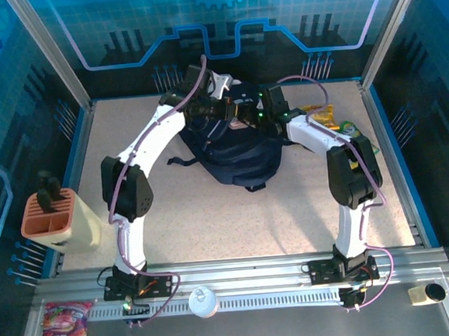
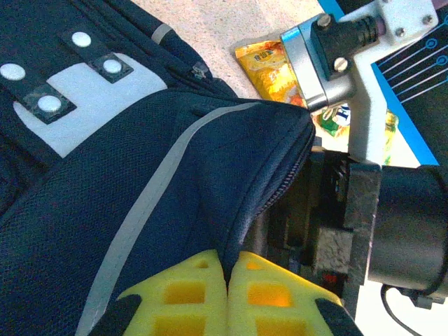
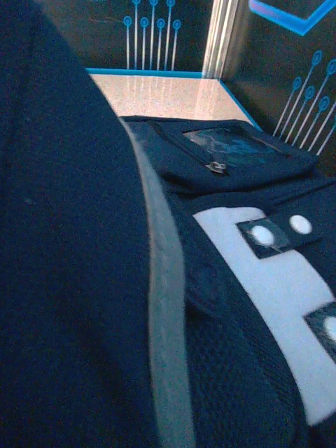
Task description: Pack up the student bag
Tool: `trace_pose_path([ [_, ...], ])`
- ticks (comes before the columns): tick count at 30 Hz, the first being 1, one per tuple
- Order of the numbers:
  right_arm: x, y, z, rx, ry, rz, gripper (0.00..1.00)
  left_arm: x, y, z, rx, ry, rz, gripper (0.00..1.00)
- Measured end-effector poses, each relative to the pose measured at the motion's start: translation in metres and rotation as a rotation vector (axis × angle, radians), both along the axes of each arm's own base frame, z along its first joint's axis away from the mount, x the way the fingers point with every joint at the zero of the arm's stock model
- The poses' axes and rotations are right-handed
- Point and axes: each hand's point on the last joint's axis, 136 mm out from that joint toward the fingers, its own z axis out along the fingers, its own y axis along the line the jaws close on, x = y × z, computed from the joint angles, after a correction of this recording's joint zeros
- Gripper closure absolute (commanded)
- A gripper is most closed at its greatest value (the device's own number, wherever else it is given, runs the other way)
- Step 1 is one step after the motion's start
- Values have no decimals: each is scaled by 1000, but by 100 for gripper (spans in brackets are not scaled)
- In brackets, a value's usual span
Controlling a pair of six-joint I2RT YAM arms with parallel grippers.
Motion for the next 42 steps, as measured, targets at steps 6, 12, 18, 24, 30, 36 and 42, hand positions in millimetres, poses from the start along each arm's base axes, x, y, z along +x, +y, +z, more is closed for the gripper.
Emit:
trace_pose_path([
  [6,-22,-10,-4,16,-9,-4,60,-2,3,5,-6,-10,4,76],
  [12,-91,-55,17,-18,-30,-29,53,-19,13,25,-66,-22,38,51],
  [18,-130,-84,39,-83,-69,-66,45,-36,57,28,-145,35,194,46],
  [24,-141,-77,27,-140,-19,-38,42,-32,119,-31,-194,259,455,46],
  [30,-137,-51,27,-150,-11,22,42,-25,129,-70,-225,408,547,49],
  [36,-140,-26,27,-153,-8,77,43,-3,116,-90,-256,484,535,58],
  [42,-142,-8,29,-180,-9,105,44,5,105,-98,-284,539,503,73],
])
